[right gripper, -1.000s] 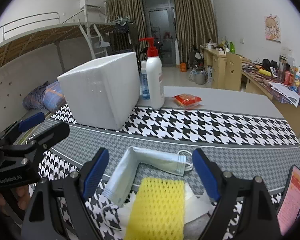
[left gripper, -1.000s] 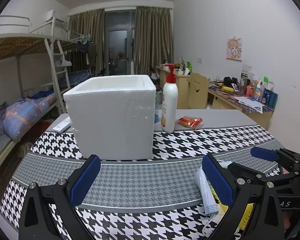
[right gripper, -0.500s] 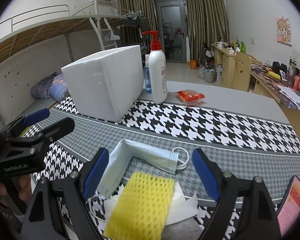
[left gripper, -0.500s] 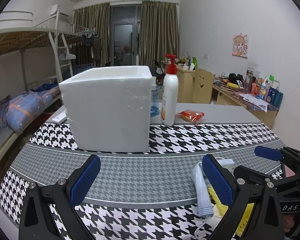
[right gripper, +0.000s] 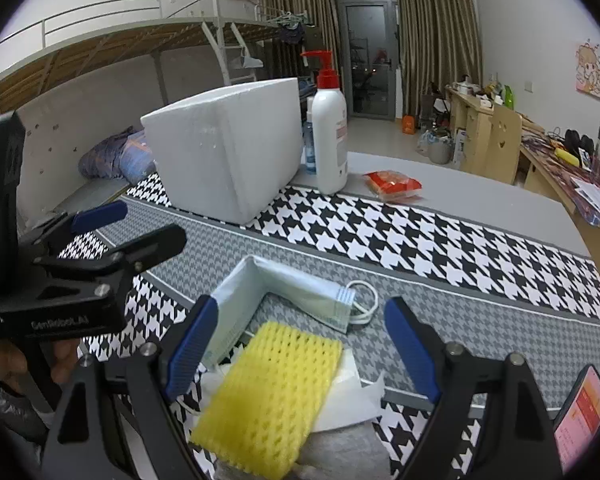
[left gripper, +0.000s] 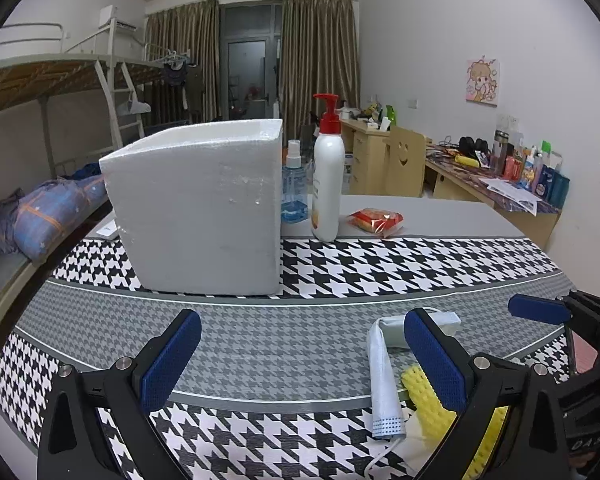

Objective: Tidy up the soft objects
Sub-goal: 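Lower both tools toward the blue face mask and yellow mesh sponge, then close the left tool on the blue face mask and lift it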

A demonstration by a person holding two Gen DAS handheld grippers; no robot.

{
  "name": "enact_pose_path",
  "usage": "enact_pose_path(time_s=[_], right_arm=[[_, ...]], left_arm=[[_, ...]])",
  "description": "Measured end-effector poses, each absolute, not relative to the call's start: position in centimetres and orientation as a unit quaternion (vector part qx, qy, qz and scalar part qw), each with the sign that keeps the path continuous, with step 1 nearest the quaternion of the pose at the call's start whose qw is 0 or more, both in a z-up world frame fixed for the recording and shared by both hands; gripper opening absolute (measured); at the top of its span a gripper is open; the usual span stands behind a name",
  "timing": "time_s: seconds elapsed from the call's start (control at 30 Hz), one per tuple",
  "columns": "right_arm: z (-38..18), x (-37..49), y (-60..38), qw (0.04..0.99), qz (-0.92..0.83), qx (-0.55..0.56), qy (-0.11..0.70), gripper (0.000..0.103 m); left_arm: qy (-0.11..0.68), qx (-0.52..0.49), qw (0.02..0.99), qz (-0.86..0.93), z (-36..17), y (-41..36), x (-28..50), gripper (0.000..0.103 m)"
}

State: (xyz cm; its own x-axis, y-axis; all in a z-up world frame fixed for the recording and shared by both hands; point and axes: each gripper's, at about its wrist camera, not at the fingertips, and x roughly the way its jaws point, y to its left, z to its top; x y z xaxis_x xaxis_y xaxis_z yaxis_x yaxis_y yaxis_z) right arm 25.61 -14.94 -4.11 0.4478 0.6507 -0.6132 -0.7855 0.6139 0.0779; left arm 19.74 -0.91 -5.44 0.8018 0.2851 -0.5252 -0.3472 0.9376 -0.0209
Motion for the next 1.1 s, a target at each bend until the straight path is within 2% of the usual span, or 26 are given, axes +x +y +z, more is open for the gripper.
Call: enact_pose_path(time_s=[0.4, 0.83, 1.1], right_arm=[[-4.7, 25.3, -14.9, 0.819, 0.461, -0.13, 0.315, 0.088], [-4.9, 25.0, -15.4, 0.809, 0.476, -0.144, 0.314, 0.088], [-5.4, 25.0, -15.7, 0.802, 0.48, -0.142, 0.327, 0.088]], left_arm=[[0.293, -0.064, 0.938, 0.172, -6.4, -1.4, 20.9, 0.101], [0.332, -0.071, 0.928, 0.153, -7.6, -2.2, 22.2, 0.086], [0.366, -0.076, 0.916, 0.148, -8.7, -2.1, 23.2, 0.06]])
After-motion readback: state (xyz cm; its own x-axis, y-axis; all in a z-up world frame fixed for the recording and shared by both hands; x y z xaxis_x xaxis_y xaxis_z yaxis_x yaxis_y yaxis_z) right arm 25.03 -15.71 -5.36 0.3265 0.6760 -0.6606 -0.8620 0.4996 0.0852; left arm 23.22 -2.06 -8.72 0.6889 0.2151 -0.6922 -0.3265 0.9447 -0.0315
